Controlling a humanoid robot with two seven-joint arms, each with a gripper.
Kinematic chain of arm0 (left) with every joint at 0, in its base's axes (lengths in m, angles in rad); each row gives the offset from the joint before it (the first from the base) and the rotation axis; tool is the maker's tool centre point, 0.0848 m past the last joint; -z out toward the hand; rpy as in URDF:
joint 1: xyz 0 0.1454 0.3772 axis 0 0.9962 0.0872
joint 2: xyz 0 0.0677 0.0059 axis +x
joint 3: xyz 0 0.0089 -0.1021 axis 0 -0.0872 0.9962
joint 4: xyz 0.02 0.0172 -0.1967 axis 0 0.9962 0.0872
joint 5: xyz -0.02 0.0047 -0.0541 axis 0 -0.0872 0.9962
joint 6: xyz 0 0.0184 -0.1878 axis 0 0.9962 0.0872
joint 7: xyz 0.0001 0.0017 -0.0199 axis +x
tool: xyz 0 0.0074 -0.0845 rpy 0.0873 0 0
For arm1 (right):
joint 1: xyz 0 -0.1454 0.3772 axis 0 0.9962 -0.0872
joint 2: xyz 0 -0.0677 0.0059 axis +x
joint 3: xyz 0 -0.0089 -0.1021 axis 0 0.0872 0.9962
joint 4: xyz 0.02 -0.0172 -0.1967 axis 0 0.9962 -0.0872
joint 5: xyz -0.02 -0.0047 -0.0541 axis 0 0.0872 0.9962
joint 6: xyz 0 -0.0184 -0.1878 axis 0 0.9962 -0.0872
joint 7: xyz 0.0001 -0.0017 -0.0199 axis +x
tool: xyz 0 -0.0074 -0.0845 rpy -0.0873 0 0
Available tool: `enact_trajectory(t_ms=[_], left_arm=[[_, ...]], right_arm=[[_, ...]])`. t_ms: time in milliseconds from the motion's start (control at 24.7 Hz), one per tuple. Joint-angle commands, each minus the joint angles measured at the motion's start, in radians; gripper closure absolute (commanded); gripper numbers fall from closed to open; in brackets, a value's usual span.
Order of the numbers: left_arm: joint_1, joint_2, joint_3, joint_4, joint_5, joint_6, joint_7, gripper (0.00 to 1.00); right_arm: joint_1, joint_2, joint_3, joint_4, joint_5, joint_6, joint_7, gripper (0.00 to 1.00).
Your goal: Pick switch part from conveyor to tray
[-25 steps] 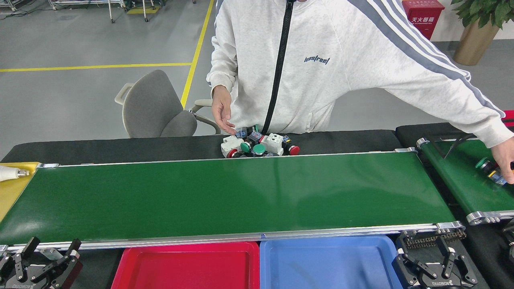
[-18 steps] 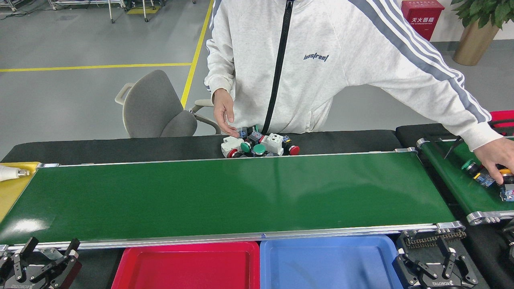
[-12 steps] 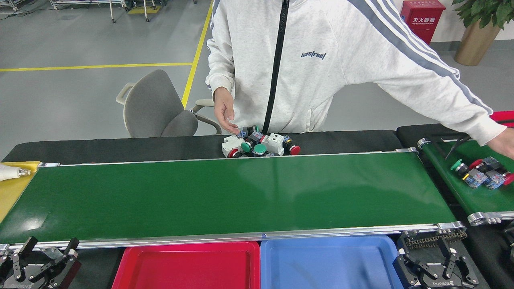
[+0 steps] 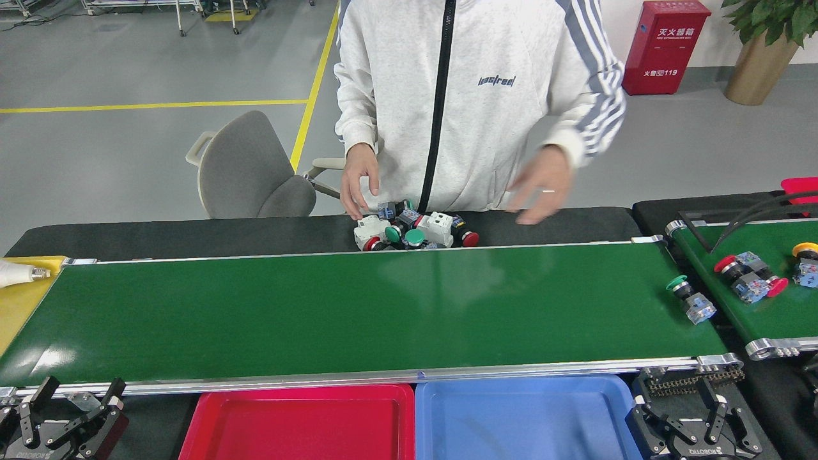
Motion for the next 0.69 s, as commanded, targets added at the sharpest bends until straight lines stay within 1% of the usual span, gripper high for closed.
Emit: enact_trajectory(t_ms=[0, 122, 365, 527, 649], left_arm=[[-0.007, 0.01, 0.006, -0.012, 0.004, 0.003, 0.005, 0.0], [-0.008, 0.01, 0.006, -0.012, 0.004, 0.003, 0.005, 0.0], [-0.01, 0.01, 0.006, -0.014, 0.004, 0.003, 0.005, 0.0], [-0.015, 0.01, 0.006, -0.017, 0.004, 0.003, 0.005, 0.0], [-0.025, 0.01, 0.004, -0.015, 0.004, 0.003, 0.005, 0.0]], right_arm=[[-0.01, -0.01, -0.006, -0.007, 0.0, 0.004, -0.003, 0.0], [-0.016, -0.01, -0.006, 0.01, 0.002, 0.01, 0.0, 0.0], [-0.059, -0.01, -0.009, 0.036, 0.002, 0.013, 0.029, 0.0], [-0.11, -0.013, -0.007, 0.058, 0.005, 0.011, 0.098, 0.0], [-0.16, -0.016, -0.003, 0.088, 0.023, 0.013, 0.138, 0.0]])
